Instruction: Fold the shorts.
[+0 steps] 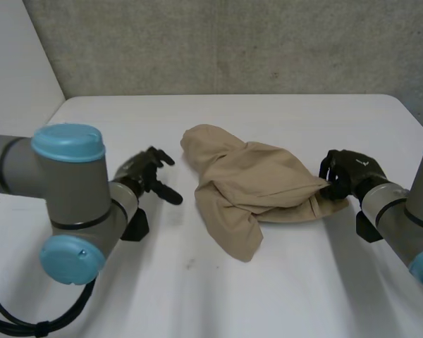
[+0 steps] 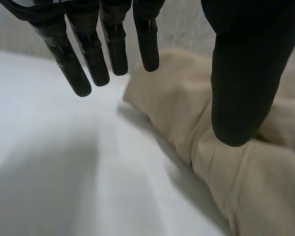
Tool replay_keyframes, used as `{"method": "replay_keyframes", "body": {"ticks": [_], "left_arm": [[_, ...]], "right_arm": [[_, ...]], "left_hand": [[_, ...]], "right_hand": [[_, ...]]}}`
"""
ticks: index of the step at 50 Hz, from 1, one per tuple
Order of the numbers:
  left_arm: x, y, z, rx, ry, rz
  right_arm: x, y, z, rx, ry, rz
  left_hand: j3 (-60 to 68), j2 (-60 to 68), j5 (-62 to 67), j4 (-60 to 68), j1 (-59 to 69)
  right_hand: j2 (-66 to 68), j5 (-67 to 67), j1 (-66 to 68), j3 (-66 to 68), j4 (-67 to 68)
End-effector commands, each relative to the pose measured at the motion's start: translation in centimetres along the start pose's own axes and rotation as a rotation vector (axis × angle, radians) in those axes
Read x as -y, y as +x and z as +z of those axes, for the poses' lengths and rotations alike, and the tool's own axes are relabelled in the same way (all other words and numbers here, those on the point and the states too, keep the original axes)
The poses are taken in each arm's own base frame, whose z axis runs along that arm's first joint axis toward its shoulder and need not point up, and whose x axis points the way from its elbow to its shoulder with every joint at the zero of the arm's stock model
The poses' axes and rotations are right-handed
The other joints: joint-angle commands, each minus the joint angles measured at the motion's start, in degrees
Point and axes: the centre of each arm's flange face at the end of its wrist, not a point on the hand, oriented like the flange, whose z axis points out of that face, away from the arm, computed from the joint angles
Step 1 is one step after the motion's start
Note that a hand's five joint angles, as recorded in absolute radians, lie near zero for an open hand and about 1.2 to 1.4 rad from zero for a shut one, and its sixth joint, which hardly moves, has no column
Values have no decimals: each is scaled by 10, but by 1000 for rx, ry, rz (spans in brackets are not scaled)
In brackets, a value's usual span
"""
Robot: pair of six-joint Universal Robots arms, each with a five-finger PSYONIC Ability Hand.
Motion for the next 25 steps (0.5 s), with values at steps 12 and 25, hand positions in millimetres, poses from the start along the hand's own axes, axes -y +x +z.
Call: {"method": "replay_keyframes", "body": {"ticks": [12, 25], "left_arm": [[-51, 25, 12, -70, -212, -94], [-38, 33, 17, -37, -121, -51]], "right_arm": [[18, -19, -33, 45, 69, -177], [46, -26, -40, 31, 143, -430]], "left_hand": [[40, 36, 38, 39, 36], [550, 545, 547, 549, 546]], "right_hand": [[130, 144, 256, 130, 120], [130, 144, 256, 130, 120]]}}
